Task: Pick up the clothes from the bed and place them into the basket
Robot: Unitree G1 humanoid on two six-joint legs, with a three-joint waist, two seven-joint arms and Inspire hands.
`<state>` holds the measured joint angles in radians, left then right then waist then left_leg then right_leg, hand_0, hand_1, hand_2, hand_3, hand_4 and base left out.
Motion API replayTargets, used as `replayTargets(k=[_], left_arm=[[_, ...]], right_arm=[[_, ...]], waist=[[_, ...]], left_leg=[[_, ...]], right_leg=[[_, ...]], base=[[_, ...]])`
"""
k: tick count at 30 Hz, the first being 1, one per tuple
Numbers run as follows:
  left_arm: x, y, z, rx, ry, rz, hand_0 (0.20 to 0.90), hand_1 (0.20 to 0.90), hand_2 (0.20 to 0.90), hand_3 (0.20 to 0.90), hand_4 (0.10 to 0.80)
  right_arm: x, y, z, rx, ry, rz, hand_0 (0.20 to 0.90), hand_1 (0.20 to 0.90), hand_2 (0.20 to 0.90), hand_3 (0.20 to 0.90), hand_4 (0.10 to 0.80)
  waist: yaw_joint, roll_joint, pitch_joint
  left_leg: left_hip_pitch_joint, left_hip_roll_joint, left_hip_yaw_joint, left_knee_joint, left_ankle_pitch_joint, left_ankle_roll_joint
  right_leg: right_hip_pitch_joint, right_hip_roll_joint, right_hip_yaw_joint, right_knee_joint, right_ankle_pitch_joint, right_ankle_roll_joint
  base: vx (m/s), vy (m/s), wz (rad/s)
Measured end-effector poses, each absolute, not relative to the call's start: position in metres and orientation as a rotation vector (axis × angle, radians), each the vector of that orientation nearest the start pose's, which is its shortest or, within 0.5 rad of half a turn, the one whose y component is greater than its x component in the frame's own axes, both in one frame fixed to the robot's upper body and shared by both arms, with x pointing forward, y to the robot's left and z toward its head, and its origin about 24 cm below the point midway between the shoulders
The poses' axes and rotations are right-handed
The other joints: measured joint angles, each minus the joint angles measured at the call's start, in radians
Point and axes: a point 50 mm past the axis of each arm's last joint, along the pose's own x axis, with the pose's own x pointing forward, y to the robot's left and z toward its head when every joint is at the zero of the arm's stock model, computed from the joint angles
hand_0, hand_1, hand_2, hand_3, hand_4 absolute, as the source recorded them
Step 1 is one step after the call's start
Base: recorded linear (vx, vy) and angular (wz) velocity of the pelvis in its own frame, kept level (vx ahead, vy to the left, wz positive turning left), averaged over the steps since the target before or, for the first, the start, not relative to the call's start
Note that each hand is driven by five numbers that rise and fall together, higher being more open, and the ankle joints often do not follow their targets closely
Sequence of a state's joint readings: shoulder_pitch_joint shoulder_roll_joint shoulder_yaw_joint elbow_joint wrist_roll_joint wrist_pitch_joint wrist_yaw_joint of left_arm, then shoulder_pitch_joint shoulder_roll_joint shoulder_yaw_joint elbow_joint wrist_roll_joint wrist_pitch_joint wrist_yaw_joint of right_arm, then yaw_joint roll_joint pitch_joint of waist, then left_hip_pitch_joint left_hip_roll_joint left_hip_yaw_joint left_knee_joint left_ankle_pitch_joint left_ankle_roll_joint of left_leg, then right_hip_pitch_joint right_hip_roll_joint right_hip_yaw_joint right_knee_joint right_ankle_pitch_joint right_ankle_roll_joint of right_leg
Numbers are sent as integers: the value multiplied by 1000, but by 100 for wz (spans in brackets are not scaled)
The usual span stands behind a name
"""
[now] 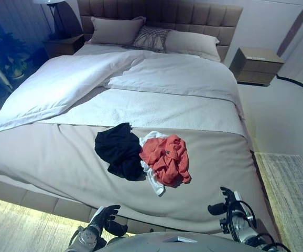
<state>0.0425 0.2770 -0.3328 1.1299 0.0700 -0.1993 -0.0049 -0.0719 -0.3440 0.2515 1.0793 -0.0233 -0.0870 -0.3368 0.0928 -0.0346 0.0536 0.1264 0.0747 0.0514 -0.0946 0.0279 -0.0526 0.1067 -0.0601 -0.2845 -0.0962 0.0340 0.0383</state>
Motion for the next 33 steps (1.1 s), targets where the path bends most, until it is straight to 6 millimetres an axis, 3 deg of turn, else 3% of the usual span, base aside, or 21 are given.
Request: replayTargets(k=[5,10,16,23,27,32,33], left_arm=[[116,227,-148,493,975,-214,900,900,900,900,800],[153,246,-132,526,907,-143,900,900,900,900,800],[159,261,-124,548,880,-111,900,900,900,900,800],[162,257,-123,548,874,-143,900,900,900,900,800],[176,255,-117,526,823,-132,900,900,900,900,800],[188,250,-110,497,765,-129,900,900,900,900,800],[190,249,-109,494,755,-133,900,900,900,900,800]], right_arm=[[194,-267,-105,-636,778,-184,900,900,900,900,800],[273,-281,-46,-639,580,-259,900,900,900,900,800],[320,-288,10,-598,403,-304,900,900,900,900,800],[351,-286,53,-548,298,-285,900,900,900,900,800],[355,-288,59,-550,316,-300,900,900,900,900,800],[361,-293,66,-557,397,-332,900,900,900,900,800],[362,-294,69,-557,416,-345,841,841,841,831,731]], waist=[[32,1,22],[71,33,141],[153,54,267],[189,66,360],[206,72,374],[218,86,383],[219,90,384]], left_leg=[[-78,-9,-40,5,24,-8],[-215,-14,-91,45,59,-13],[-288,-15,-141,93,63,-24],[-367,-29,-167,164,59,-34],[-408,-46,-174,196,51,-43],[-460,-67,-175,248,45,-35],[-468,-72,-177,254,43,-34]], right_leg=[[-58,-7,-37,5,6,3],[-154,-8,-78,6,44,0],[-182,0,-122,11,43,0],[-228,-24,-160,55,41,-3],[-284,-53,-163,137,6,-3],[-365,-104,-164,272,-46,-4],[-378,-108,-163,290,-52,-2]], base=[[-135,-48,23],[-126,-74,28],[-7,-25,24],[28,-8,15],[84,7,7],[-11,49,6],[-2,-8,7]])
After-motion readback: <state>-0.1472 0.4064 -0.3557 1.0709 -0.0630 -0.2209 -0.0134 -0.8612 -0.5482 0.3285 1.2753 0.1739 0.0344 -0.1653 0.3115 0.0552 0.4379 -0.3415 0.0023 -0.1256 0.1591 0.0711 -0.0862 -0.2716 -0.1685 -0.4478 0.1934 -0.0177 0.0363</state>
